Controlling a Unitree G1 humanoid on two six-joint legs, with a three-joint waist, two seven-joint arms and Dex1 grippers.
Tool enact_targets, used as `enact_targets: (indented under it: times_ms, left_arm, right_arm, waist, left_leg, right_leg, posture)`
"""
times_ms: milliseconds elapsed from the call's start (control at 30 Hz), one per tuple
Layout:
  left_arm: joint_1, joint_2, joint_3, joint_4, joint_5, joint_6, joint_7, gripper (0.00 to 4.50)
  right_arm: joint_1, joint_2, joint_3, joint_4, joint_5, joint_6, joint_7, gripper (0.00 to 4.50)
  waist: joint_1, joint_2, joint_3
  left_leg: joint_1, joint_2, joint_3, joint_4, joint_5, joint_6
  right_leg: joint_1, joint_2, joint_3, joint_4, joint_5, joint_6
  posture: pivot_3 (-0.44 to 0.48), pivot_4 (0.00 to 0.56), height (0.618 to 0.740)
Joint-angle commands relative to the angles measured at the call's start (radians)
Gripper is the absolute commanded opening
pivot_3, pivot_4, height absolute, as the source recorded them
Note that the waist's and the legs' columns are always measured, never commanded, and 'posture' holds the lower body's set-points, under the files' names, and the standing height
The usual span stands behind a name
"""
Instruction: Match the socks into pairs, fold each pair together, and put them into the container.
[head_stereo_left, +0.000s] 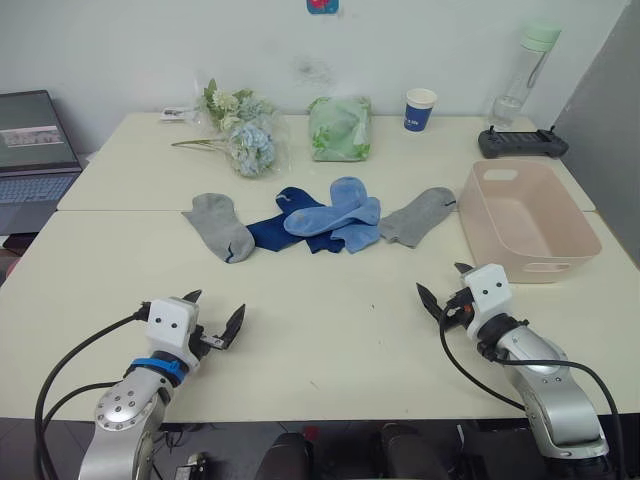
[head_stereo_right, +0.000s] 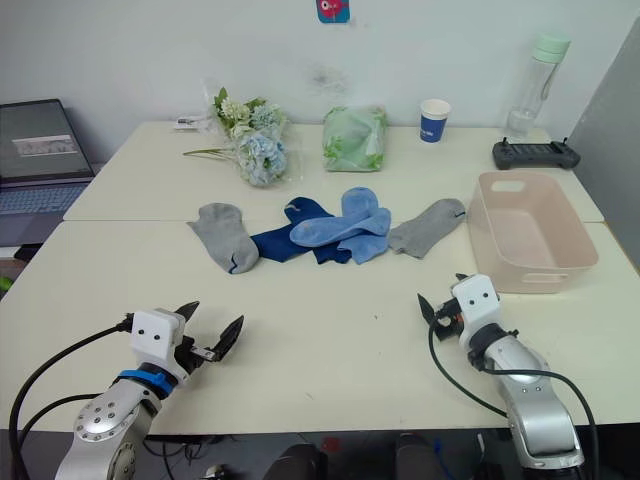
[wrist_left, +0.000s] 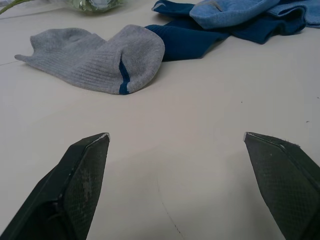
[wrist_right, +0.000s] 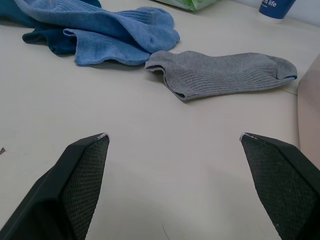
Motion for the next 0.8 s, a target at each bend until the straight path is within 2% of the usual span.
enact_targets:
  times_ms: [33,367,800]
  left_arm:
    - [0.001,0.007,0.002,-0.008,-0.003,-0.012,-0.001,4.47]
    - [0.004,0.006,0.006,-0.003,-0.006,-0.023,-0.008,4.47]
    - [0.004,0.014,-0.011,-0.015,-0.006,-0.034,-0.034,4.47]
  right_arm:
    - [0.007,-0.003,-0.004,-0.028,-0.006,-0.033,-0.001,4.5]
    - [0.023,-0.006,-0.007,0.053,-0.011,-0.132,0.015,4.5]
    - [0.018,-0.007,0.001,0.078,-0.015,-0.169,0.016,4.5]
  waist:
    - [0.0,0.0,0.0]
    - [0.0,0.0,0.0]
    - [0.0,0.0,0.0]
  left_leg:
    - [0.0,0.0,0.0,0.0,0.0,0.0]
    - [0.0,0.0,0.0,0.0,0.0,0.0]
    - [0.0,0.0,0.0,0.0,0.0,0.0]
  right_leg:
    - [0.0,0.0,0.0,0.0,0.0,0.0]
    - [0.0,0.0,0.0,0.0,0.0,0.0]
    - [0.0,0.0,0.0,0.0,0.0,0.0]
  posture:
    - [0.0,0.15,0.74]
    - [0.0,0.15,0.74]
    - [0.0,0.15,0.74]
